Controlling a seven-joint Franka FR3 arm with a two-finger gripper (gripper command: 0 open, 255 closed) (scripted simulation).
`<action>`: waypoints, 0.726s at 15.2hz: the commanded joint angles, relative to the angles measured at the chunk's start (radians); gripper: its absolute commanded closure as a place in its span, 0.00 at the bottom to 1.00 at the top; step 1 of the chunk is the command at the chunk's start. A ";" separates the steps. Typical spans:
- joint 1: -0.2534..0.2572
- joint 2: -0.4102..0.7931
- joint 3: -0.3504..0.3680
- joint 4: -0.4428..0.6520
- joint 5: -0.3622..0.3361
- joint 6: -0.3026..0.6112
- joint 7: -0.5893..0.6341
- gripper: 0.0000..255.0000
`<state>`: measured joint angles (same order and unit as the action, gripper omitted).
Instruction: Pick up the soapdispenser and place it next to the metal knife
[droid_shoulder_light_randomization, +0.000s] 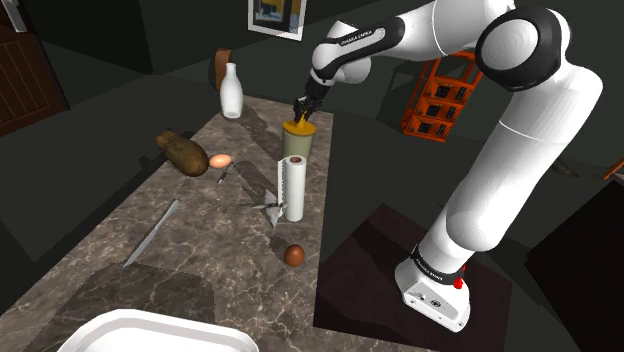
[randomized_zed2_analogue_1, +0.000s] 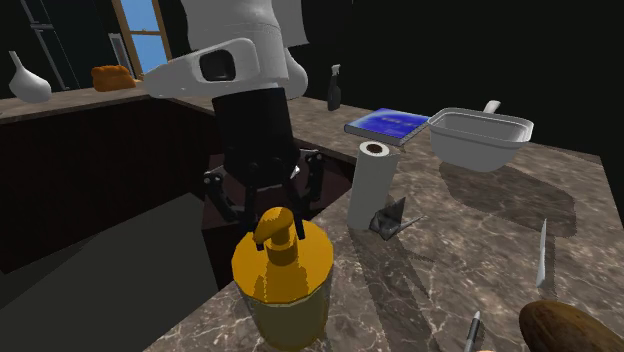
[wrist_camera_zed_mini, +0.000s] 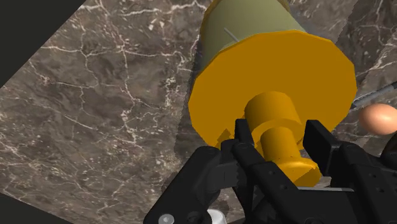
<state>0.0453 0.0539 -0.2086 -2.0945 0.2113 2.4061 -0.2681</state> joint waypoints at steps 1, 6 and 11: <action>0.000 -0.015 -0.001 0.010 -0.009 -0.024 0.009 1.00; 0.000 -0.040 -0.002 0.049 -0.028 -0.086 0.028 1.00; 0.000 -0.060 -0.003 0.094 -0.043 -0.149 0.044 1.00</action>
<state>0.0451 -0.0009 -0.2114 -2.0103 0.1719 2.2713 -0.2282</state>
